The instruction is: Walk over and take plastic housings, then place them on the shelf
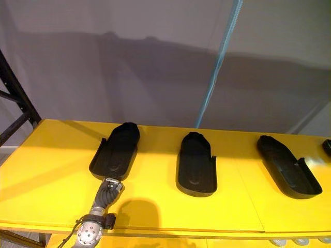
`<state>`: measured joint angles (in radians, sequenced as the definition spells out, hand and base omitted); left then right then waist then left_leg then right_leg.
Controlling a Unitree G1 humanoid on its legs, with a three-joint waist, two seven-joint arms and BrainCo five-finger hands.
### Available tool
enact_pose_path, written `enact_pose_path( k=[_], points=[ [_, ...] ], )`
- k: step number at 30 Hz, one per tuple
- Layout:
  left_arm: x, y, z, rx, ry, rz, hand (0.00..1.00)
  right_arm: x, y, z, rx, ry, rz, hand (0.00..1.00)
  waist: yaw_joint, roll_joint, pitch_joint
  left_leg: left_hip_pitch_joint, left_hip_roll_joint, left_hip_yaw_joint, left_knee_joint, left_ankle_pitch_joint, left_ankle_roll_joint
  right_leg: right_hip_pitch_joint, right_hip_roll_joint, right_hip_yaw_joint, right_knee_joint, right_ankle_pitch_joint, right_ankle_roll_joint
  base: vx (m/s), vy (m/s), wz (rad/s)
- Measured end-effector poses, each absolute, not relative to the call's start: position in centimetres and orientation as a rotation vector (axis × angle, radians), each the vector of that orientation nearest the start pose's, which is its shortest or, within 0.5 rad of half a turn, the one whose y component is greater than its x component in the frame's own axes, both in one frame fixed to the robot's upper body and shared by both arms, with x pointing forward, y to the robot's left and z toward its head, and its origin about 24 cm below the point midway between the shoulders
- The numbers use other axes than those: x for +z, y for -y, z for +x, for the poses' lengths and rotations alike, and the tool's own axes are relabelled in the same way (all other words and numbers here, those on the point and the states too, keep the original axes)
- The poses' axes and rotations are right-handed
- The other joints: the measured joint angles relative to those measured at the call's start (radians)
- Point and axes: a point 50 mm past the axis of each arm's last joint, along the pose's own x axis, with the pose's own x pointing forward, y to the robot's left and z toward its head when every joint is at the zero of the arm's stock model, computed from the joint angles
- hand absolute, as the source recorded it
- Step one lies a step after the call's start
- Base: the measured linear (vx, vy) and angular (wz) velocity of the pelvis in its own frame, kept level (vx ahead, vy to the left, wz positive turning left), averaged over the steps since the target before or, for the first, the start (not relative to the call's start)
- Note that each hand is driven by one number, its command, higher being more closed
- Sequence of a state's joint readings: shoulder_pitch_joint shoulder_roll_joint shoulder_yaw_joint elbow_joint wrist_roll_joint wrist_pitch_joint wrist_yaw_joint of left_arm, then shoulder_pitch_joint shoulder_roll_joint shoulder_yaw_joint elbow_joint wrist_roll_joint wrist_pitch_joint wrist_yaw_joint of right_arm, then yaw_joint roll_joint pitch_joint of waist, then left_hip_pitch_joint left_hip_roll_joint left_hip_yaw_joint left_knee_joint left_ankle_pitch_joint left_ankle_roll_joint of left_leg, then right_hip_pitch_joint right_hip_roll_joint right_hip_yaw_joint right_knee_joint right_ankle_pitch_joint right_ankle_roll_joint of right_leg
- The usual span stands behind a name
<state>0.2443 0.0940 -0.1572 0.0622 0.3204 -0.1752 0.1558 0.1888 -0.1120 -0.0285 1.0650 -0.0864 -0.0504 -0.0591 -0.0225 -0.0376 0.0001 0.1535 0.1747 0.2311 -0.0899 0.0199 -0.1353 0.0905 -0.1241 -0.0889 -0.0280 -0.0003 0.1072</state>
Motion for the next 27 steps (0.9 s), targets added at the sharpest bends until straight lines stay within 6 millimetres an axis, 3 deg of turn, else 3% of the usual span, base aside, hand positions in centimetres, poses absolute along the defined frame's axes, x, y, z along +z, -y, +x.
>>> enact_pose_path(
  k=[19,27],
  points=[
    [-0.6,-14.9,21.3,-0.024,-0.062,0.44,1.0,-16.6,20.6,6.0,-0.12,-1.176,-0.191,0.0,-0.046,0.024,0.012,-0.004,-0.001,0.015,0.003,-0.004,-0.004,-0.003,0.003,0.022,-0.03,0.022,0.0,-0.02,0.003,-0.03],
    [-0.1,-14.6,21.3,-0.042,-0.037,0.442,1.0,-16.5,20.6,6.1,-0.119,-1.173,-0.192,0.0,-0.049,0.026,0.017,-0.003,-0.001,0.014,0.003,-0.005,-0.004,-0.003,0.003,0.02,-0.03,0.022,0.001,-0.01,-0.002,0.0]
  ],
)
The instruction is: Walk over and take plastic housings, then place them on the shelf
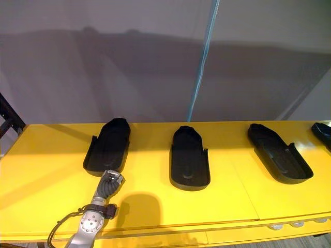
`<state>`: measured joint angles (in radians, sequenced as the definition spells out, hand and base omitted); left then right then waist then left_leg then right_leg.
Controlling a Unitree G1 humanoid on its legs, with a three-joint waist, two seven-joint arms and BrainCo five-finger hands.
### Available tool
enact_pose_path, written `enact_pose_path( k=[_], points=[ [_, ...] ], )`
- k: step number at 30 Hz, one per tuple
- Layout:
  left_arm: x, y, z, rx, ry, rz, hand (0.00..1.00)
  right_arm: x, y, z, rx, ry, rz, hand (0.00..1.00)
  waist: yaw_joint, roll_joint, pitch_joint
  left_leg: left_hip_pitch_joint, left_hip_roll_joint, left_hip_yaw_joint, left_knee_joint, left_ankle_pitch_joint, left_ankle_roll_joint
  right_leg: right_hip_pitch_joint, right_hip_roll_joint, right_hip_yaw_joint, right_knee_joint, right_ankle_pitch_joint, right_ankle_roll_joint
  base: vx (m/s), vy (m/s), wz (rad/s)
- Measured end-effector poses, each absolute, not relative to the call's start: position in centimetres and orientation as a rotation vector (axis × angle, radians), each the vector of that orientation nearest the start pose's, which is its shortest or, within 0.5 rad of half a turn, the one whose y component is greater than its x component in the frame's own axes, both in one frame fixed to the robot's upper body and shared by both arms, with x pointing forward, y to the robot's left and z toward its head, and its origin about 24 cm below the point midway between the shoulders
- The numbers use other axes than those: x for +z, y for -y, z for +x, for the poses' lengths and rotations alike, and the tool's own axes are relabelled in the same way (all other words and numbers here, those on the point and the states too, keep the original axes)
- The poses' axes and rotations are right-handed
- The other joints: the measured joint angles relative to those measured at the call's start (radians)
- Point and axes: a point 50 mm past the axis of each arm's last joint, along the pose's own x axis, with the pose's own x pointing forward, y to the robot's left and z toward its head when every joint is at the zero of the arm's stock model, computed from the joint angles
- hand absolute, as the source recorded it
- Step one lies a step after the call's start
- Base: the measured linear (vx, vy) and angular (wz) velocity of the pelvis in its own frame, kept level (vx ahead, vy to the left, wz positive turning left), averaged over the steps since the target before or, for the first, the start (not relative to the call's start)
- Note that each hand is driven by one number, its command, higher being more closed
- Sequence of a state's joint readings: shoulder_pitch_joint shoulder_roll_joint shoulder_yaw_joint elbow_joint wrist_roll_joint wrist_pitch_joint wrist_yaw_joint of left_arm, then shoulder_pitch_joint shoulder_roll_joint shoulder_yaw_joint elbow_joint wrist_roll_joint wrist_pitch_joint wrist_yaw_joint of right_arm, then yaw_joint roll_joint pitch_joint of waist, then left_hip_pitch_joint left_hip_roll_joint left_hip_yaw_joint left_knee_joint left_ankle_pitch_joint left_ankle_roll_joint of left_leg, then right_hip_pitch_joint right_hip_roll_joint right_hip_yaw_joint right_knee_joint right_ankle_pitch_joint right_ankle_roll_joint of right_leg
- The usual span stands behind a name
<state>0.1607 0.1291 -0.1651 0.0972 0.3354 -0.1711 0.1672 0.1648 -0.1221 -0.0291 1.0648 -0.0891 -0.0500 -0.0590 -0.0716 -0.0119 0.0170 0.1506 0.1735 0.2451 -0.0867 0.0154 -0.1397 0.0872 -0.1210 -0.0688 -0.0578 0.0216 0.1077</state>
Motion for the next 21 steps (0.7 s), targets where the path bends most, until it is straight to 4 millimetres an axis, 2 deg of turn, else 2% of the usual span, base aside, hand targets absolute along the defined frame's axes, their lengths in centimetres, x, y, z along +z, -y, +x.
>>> enact_pose_path(
  k=[3,8,10,11,13,14,16,19,21],
  points=[
    [0.8,-14.5,20.4,-0.037,-0.011,0.417,1.0,-16.6,20.6,6.0,-0.119,-1.175,-0.193,0.0,-0.006,0.0,0.002,0.0,0.0,-0.002,0.0,0.0,0.0,0.001,0.0,-0.003,0.001,0.0,0.0,-0.02,-0.003,0.02],
    [5.7,-14.7,19.5,0.031,0.192,0.336,1.0,-16.6,20.7,5.5,-0.122,-1.188,-0.194,0.0,0.006,0.001,0.005,-0.001,0.0,-0.021,0.0,0.0,0.0,0.017,-0.003,-0.023,0.005,-0.004,0.004,-0.04,-0.006,0.12],
    [8.4,-16.3,19.3,0.159,0.31,0.287,1.0,-16.6,20.8,5.4,-0.124,-1.19,-0.195,0.0,0.02,-0.002,0.011,-0.001,0.0,-0.03,0.0,0.0,0.0,0.017,-0.003,-0.025,0.018,-0.013,0.008,-0.06,-0.004,0.11],
    [8.9,-16.9,19.2,0.197,0.333,0.278,1.0,-16.6,20.8,5.4,-0.124,-1.192,-0.195,0.0,0.025,-0.002,0.011,-0.001,0.0,-0.031,0.0,0.0,0.0,0.018,-0.003,-0.025,0.019,-0.013,0.008,-0.04,-0.001,0.07],
    [10.3,-19.7,18.6,0.374,0.39,0.272,1.0,-16.7,20.8,5.2,-0.132,-1.198,-0.19,0.0,0.041,-0.005,0.013,0.0,0.0,-0.038,0.005,0.0,0.0,0.018,-0.004,-0.029,0.036,-0.024,0.008,-0.02,-0.002,0.08],
    [10.4,-20.5,18.4,0.422,0.391,0.274,1.0,-16.7,20.9,5.2,-0.134,-1.198,-0.189,0.0,0.042,-0.005,0.013,0.0,0.0,-0.043,0.007,0.0,0.0,0.019,-0.005,-0.032,0.041,-0.028,0.008,-0.02,-0.007,0.18],
    [10.6,-24.1,17.1,0.642,0.386,0.287,1.0,-16.7,20.8,5.1,-0.142,-1.202,-0.181,0.0,0.045,-0.007,0.014,0.001,0.0,-0.062,0.013,0.0,0.0,0.03,-0.007,-0.052,0.057,-0.041,0.009,-0.01,-0.012,0.24],
    [10.0,-27.4,15.4,0.855,0.351,0.289,1.0,-16.7,20.9,4.5,-0.159,-1.214,-0.169,0.0,0.078,-0.005,0.015,0.004,0.002,-0.072,0.021,-0.005,0.002,0.035,-0.008,-0.06,0.077,-0.061,0.008,-0.02,-0.008,0.13],
    [9.5,-28.7,14.6,0.93,0.318,0.286,1.0,-16.7,20.9,4.4,-0.159,-1.216,-0.172,0.0,0.092,-0.006,0.014,0.004,0.002,-0.076,0.023,-0.006,0.003,0.036,-0.009,-0.066,0.086,-0.068,0.009,-0.02,-0.008,0.12]
  ],
)
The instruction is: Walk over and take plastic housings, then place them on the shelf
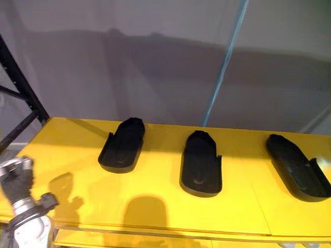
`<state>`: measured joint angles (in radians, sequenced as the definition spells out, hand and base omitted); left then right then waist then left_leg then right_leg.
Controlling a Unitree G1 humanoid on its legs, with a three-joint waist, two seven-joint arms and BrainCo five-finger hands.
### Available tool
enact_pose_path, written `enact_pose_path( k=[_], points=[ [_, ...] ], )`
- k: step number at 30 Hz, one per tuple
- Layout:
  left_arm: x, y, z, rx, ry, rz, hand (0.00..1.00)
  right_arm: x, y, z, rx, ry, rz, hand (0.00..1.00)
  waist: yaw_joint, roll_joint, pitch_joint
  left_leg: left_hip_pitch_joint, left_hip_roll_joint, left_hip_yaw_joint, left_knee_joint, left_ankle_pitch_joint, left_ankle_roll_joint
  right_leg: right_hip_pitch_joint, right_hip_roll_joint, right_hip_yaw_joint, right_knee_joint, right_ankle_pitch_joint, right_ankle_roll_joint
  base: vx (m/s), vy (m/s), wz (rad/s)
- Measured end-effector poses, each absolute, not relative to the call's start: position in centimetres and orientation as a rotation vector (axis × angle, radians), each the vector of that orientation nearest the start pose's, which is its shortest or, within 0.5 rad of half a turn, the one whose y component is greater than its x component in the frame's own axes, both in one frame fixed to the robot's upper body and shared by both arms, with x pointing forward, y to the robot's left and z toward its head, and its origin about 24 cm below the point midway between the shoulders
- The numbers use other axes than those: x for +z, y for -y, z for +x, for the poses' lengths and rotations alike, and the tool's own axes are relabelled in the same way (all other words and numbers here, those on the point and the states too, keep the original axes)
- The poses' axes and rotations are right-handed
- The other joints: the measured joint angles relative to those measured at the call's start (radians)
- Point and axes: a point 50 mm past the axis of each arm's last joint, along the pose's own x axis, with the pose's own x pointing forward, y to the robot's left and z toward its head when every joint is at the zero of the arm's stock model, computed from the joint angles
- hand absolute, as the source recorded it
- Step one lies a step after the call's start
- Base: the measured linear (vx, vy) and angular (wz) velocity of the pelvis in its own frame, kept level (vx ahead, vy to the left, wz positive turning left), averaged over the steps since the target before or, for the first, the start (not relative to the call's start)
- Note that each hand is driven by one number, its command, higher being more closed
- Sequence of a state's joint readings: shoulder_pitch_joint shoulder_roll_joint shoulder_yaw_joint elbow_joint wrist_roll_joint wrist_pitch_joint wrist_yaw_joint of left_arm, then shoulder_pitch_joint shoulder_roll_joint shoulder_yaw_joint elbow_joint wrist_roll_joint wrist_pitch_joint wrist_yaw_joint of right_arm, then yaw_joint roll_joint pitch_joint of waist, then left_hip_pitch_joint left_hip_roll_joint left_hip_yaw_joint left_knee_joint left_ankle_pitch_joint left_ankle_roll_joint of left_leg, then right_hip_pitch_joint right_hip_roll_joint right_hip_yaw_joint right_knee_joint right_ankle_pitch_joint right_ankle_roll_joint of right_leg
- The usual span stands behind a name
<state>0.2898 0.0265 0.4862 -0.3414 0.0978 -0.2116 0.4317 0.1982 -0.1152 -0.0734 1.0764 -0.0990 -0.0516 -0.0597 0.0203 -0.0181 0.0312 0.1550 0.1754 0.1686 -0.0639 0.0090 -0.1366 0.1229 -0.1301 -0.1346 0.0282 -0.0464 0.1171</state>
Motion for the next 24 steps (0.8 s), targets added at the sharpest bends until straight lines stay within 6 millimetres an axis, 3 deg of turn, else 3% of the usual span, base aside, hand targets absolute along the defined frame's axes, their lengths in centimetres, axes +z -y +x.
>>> enact_pose_path(
  k=[3,5,10,11,14,18,24],
  points=[
    [7.7,-30.6,13.0,1.03,0.208,0.28,1.0,-16.7,20.8,4.7,-0.149,-1.202,-0.18,0.0,0.01,-0.004,-0.001,0.0,0.0,-0.002,0.001,-0.006,0.01,0.003,-0.002,-0.01,0.001,-0.004,-0.004,-0.01,-0.001,0.05],
    [5.2,-31.3,11.7,1.054,0.055,0.268,1.0,-16.4,20.7,5.3,-0.135,-1.172,-0.196,0.0,0.01,-0.006,-0.001,0.0,-0.001,0.007,0.006,-0.012,0.015,0.004,-0.004,-0.01,0.002,-0.003,0.0,0.0,0.006,-0.02],
    [-1.1,-30.3,10.0,0.964,-0.286,0.205,1.0,-15.9,20.3,6.7,-0.116,-1.112,-0.208,0.0,0.011,-0.016,-0.007,-0.001,-0.003,0.025,0.028,-0.023,0.013,0.007,-0.012,-0.012,0.008,-0.006,0.001,0.01,0.007,-0.03],
    [-2.0,-29.8,10.0,0.936,-0.314,0.183,0.0,-15.9,20.2,6.9,-0.113,-1.103,-0.208,0.0,0.012,-0.017,-0.008,0.0,-0.004,0.027,0.03,-0.022,0.013,0.007,-0.014,-0.015,0.015,-0.01,-0.001,0.0,0.01,0.04],
    [-3.1,-29.7,10.1,0.892,-0.357,0.17,0.0,-15.6,20.2,7.1,-0.106,-1.083,-0.215,0.0,0.026,-0.015,-0.019,0.008,-0.006,0.037,0.03,-0.022,0.012,0.007,-0.018,-0.015,0.029,-0.019,0.001,0.0,0.004,0.01],
    [-6.8,-28.7,9.6,0.776,-0.531,0.156,0.0,-15.4,20.2,7.6,-0.108,-1.063,-0.217,0.0,0.025,-0.008,-0.027,0.015,-0.01,0.044,0.002,-0.002,0.01,-0.003,-0.021,-0.015,0.034,-0.02,0.001,-0.05,0.008,-0.01],
    [-8.0,-28.6,9.9,0.729,-0.563,0.16,0.0,-15.5,20.3,8.0,-0.117,-1.069,-0.213,0.0,0.024,-0.004,-0.024,0.015,-0.019,0.041,-0.026,0.016,0.014,-0.019,-0.026,-0.011,0.031,-0.017,0.001,-0.05,0.013,0.02]
  ],
)
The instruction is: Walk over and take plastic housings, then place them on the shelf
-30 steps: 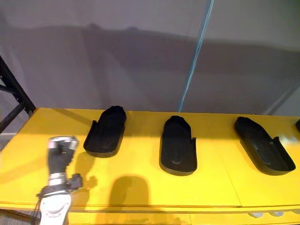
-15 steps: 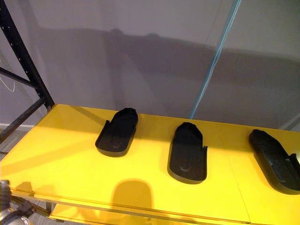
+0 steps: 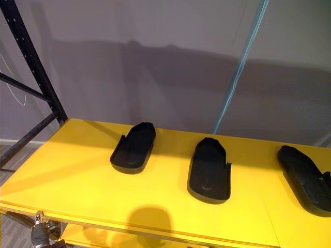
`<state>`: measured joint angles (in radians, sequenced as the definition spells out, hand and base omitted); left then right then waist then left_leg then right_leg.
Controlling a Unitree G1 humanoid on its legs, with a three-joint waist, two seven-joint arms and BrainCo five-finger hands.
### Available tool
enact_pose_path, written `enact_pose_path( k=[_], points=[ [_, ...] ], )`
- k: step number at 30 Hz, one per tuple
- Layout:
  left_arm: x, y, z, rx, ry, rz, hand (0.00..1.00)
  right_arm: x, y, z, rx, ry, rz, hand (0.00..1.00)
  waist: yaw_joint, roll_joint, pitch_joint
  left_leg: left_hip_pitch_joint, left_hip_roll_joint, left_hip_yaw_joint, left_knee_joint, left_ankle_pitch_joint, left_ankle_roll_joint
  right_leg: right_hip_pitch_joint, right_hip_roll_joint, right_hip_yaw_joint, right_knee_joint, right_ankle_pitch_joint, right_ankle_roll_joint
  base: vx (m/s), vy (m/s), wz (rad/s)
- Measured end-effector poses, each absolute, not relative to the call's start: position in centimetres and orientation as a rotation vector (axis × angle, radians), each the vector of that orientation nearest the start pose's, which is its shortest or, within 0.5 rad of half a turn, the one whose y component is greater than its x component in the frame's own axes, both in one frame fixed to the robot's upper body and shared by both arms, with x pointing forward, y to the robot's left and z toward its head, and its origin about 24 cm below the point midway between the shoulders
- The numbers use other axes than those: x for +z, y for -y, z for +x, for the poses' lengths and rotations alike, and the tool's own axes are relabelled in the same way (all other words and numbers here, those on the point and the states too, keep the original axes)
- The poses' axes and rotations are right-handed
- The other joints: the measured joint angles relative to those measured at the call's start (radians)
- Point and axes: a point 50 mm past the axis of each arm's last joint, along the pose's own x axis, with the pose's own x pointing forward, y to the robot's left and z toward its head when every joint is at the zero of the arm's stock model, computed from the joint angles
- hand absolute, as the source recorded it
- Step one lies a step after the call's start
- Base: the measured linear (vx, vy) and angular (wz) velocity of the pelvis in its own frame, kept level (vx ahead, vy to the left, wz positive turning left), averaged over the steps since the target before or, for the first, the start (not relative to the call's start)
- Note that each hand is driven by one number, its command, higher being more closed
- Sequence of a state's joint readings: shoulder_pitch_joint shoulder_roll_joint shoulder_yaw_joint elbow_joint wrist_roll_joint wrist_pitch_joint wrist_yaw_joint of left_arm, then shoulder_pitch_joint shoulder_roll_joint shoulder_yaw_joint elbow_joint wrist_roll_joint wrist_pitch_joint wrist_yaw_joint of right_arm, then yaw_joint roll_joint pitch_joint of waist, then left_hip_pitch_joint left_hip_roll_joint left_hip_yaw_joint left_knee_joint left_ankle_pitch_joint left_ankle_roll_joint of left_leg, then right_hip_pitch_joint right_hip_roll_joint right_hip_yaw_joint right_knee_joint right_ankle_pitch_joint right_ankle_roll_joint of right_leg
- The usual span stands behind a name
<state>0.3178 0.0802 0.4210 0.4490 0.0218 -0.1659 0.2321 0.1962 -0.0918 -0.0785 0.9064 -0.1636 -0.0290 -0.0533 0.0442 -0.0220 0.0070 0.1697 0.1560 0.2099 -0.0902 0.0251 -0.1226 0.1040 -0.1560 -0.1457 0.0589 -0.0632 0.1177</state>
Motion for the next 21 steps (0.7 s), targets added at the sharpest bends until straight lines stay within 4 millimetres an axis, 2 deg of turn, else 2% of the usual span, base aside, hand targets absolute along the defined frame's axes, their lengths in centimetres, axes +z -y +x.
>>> enact_pose_path(
  k=[14,15,17,19,21],
  points=[
    [-9.6,-29.1,9.7,0.69,-0.652,0.188,0.0,-15.8,21.0,9.0,-0.163,-1.09,-0.188,0.0,-0.003,0.014,0.036,-0.01,-0.004,-0.02,0.0,0.0,0.0,0.007,0.0,-0.005,-0.016,0.004,0.001,0.0,0.001,0.02],
    [-10.0,-29.0,9.2,0.695,-0.679,0.177,0.0,-15.7,21.1,9.1,-0.171,-1.086,-0.184,0.0,-0.004,0.016,0.046,-0.008,-0.004,-0.021,0.0,0.0,0.0,0.009,0.0,-0.005,-0.016,0.004,0.001,0.0,0.0,0.0],
    [-12.3,-28.1,6.8,0.686,-0.862,0.139,0.0,-15.7,21.1,9.5,-0.179,-1.079,-0.174,0.0,-0.016,0.014,0.054,-0.008,-0.004,-0.02,0.0,-0.001,-0.001,0.011,0.0,-0.005,-0.017,0.005,0.001,0.01,0.002,-0.03],
    [-14.8,-25.6,3.7,0.697,-1.063,0.013,0.0,-15.7,20.7,9.9,-0.196,-1.071,-0.145,0.0,-0.031,0.003,0.075,0.0,-0.004,-0.02,0.003,-0.002,-0.001,0.019,0.0,-0.006,-0.017,0.005,0.001,0.0,0.0,0.0],
    [-15.8,-23.1,2.5,0.7,-1.133,-0.102,0.0,-15.8,20.6,9.5,-0.213,-1.085,-0.126,0.0,-0.025,-0.014,0.095,-0.001,-0.003,-0.022,0.004,-0.002,-0.001,0.019,0.001,-0.007,-0.017,0.005,0.001,0.0,-0.002,0.02]
  ],
)
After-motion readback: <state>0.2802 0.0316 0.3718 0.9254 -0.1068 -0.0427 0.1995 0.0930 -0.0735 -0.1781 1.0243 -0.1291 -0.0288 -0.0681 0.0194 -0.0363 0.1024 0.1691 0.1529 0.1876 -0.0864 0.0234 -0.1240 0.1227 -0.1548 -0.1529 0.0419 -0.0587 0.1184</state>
